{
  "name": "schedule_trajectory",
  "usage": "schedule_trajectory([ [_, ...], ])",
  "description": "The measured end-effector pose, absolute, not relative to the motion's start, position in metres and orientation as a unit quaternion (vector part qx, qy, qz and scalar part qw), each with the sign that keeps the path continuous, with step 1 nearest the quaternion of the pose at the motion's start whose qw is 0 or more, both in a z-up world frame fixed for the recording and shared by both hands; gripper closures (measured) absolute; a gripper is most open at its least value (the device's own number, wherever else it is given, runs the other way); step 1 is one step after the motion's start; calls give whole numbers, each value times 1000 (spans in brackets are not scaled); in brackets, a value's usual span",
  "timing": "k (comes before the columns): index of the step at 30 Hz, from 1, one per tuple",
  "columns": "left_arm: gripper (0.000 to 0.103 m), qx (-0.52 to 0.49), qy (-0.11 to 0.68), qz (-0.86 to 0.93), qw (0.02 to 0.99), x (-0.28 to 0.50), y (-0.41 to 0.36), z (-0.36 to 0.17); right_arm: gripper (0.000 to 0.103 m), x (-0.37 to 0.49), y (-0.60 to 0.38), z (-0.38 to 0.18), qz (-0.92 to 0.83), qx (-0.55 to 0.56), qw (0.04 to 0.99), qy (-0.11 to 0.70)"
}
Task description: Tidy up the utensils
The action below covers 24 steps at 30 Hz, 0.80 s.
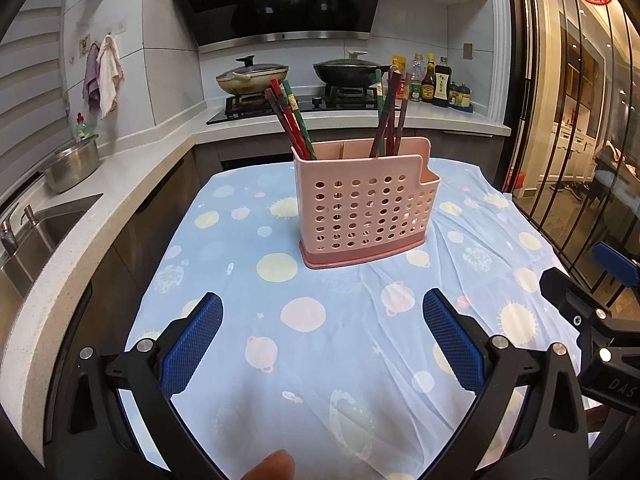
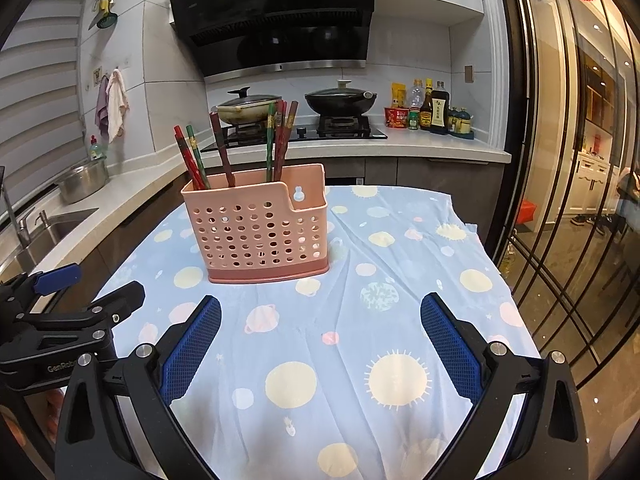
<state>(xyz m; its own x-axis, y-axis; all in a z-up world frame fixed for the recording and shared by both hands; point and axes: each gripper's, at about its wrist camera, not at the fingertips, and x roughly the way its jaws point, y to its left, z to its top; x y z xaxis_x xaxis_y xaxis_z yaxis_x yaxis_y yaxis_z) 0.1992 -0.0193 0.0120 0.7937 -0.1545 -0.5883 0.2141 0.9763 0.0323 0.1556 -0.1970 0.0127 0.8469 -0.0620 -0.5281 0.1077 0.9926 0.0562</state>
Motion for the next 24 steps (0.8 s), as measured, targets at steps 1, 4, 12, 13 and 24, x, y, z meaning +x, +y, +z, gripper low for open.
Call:
schedule_trajectory([
  [1,7,47,306,-95,946,198,-19,12,7,155,-197,12,-44,42,960,274],
  [4,7,46,304,-93,947,196,-18,11,7,153,-197,9,-44,47,959,276],
  [12,7,41,299,-81,950,191,-17,8,7,150,-200,4,-47,56,958,279],
  [13,7,41,300,-81,950,191,-17,7,7,150,-200,3,-48,55,958,279],
  [24,7,47,297,-75,951,187,-18,2,7,147,-195,-3,-47,50,957,283],
])
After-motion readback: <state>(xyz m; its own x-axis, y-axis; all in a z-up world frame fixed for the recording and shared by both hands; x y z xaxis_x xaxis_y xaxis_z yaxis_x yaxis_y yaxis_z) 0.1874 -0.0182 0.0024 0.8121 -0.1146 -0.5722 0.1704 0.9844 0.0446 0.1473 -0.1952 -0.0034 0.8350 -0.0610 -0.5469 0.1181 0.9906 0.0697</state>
